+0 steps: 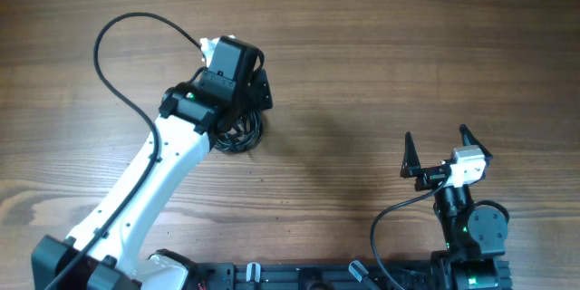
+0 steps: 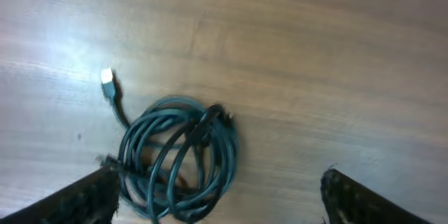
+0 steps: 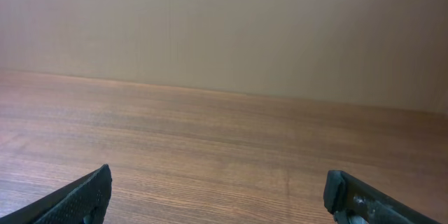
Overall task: Untangle cables
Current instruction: 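Move the left gripper over the black cable coil, pointing down, then hover the left gripper above the coil, aligning with a cable loop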
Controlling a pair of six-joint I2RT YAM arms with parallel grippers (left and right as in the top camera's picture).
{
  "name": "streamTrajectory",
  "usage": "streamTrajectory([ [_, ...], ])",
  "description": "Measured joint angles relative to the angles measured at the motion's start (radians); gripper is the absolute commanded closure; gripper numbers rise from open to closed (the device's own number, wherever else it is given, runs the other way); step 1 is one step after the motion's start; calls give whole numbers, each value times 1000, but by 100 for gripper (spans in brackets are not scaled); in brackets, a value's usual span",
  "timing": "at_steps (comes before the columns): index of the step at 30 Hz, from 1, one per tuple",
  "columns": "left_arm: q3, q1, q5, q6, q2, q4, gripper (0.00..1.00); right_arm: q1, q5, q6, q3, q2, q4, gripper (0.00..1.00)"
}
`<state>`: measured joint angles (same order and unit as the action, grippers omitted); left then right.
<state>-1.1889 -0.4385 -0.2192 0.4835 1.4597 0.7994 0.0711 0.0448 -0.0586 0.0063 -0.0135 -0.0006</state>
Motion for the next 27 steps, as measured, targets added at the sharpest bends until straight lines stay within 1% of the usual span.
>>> streamTrajectory([
  [4, 26, 0, 0, 0, 78, 8, 4, 0, 0, 0, 0, 0, 0, 0],
  [7, 46, 0, 0, 0, 140, 16, 10, 0, 0, 0, 0, 0, 0, 0],
  [9, 53, 0, 3, 0, 189, 20, 9, 0, 0, 0, 0, 0, 0, 0],
  [12, 55, 0, 7, -1, 224, 19, 5, 0, 0, 0, 0, 0, 0, 0],
  [13, 55, 0, 7, 0, 227, 8, 5, 0, 0, 0, 0, 0, 0, 0],
  [16, 55, 0, 6, 0, 227, -29, 0, 0, 0, 0, 0, 0, 0, 0],
  [21, 16, 13, 6, 0, 222, 2, 0, 0, 0, 0, 0, 0, 0, 0],
  [24, -24, 16, 11, 0, 185, 9, 0, 0, 0, 0, 0, 0, 0, 0],
  [27, -38, 16, 61, 0, 135, 18, 0, 0, 0, 0, 0, 0, 0, 0],
])
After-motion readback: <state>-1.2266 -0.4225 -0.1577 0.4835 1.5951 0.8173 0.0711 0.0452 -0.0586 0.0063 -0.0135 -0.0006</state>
